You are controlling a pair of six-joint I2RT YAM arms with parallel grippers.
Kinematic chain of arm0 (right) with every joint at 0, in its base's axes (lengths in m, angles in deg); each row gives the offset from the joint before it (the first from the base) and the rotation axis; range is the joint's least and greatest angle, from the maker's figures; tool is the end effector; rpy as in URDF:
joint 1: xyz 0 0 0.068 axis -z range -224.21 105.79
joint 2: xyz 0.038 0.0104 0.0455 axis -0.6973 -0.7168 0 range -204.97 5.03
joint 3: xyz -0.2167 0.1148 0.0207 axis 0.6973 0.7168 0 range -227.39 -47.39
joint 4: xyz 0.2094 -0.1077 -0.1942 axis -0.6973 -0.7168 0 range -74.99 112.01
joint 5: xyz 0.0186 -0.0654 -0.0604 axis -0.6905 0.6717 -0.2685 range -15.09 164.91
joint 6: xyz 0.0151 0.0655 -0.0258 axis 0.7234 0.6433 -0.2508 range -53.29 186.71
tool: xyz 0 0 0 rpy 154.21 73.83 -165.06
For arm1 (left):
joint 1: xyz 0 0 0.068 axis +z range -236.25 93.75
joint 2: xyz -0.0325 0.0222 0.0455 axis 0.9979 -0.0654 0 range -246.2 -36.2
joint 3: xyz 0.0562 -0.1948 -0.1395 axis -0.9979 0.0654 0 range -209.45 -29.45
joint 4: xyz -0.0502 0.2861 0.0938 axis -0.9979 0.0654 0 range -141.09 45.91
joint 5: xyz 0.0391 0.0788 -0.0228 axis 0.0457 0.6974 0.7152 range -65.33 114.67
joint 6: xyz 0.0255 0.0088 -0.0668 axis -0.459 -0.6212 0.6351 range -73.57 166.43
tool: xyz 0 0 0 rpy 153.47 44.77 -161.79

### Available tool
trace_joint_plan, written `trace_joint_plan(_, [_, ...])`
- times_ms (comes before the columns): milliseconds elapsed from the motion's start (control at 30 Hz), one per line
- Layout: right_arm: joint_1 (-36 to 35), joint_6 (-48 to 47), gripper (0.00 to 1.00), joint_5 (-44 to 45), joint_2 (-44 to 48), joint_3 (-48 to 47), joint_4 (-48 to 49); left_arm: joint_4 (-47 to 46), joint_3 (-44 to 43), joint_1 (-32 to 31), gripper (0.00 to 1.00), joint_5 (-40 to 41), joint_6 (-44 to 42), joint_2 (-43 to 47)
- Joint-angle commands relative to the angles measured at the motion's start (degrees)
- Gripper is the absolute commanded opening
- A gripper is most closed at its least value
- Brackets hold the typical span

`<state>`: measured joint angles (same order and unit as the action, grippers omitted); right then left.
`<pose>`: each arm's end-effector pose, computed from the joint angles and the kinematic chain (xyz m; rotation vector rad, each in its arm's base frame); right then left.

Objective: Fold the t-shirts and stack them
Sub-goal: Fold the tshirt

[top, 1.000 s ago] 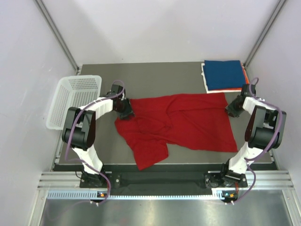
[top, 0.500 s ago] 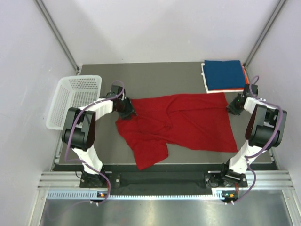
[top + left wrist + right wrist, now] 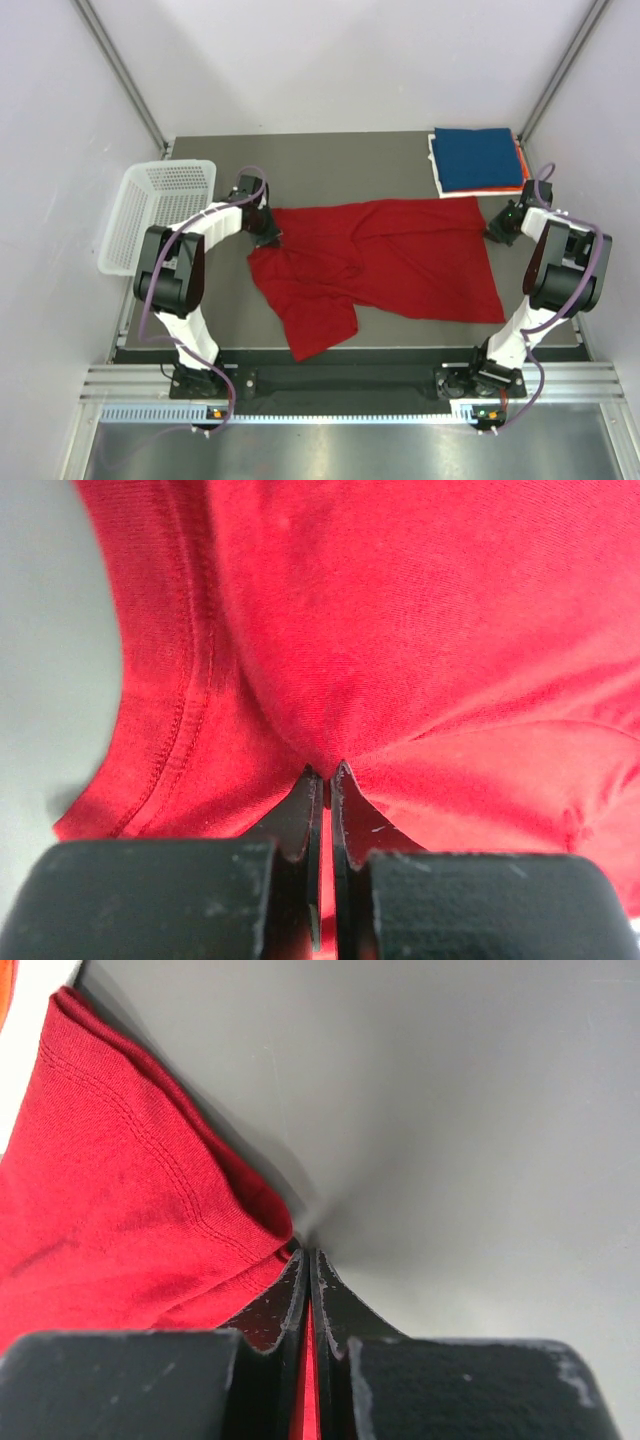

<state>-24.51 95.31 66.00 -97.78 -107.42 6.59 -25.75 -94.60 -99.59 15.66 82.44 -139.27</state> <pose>0.3768 -0.1251 0.0773 1.0066 2.3853 0.2583 0.3870 -0.1013 0.0933 -0.4890 2.7010 -0.4688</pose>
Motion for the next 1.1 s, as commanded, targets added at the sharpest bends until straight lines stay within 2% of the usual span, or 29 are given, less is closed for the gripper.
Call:
trace_joint_plan(0, [1.21, 0.05, 0.0, 3.19, -1.87, 0.88, -2.86, 4.44, -3.49, -0.02, 0.0, 6.54, -2.43, -1.08])
trace_joint_plan(100, [1.3, 0.23, 0.0, 3.98, -1.61, 0.7, -3.21, 5.94, -4.99, 0.07, 0.05, 10.66, -3.14, -1.35])
trace_joint_plan(167, [1.3, 0.4, 0.0, 4.86, -1.17, 0.53, -3.74, 6.39, -5.87, 0.07, 0.13, 11.39, -3.31, -1.61])
trace_joint_plan(233, [1.3, 0.4, 0.0, 5.22, -0.82, 0.53, -4.0, 6.82, -7.27, 0.07, 0.15, 10.95, -3.4, -2.14])
trace_joint_plan(367, [1.21, 0.06, 0.0, 3.29, 0.67, 1.23, -3.66, 8.31, -10.43, 0.07, 0.35, 9.63, -3.49, -3.89])
trace_joint_plan(400, [1.3, -0.73, 0.04, 1.11, 1.02, 1.49, -3.13, 8.49, -10.96, 0.07, 0.43, 9.28, -3.49, -3.9])
trace_joint_plan(433, [1.21, -1.17, 0.09, 0.3, 1.46, 2.19, -2.17, 8.67, -11.93, 0.07, 0.45, 7.54, -3.49, -3.72])
trace_joint_plan(467, [1.21, -2.31, 0.24, -0.66, 2.16, 2.37, -1.72, 8.84, -12.2, 0.07, 0.47, 7.17, -3.58, -3.02])
trace_joint_plan(500, [1.21, -2.84, 0.29, -2.94, 2.17, 2.29, -1.54, 8.76, -12.37, -0.01, 0.53, 6.74, -3.58, -2.5])
trace_joint_plan(600, [1.21, -3.11, 0.32, -4.27, 1.73, 2.19, -1.81, 8.41, -11.5, -0.1, 0.56, 5.42, -4.01, 0.23])
trace_joint_plan(833, [1.04, -3.55, 0.31, -5.24, 2.61, 4.31, -0.31, 5.42, -5.35, -0.54, 0.55, -1.0, -4.28, 6.29])
trace_joint_plan(1067, [0.6, -4.08, 0.32, -4.89, 3.58, 3.96, -2.42, 3.4, -2.27, -0.46, 0.55, -0.39, -4.02, 4.02])
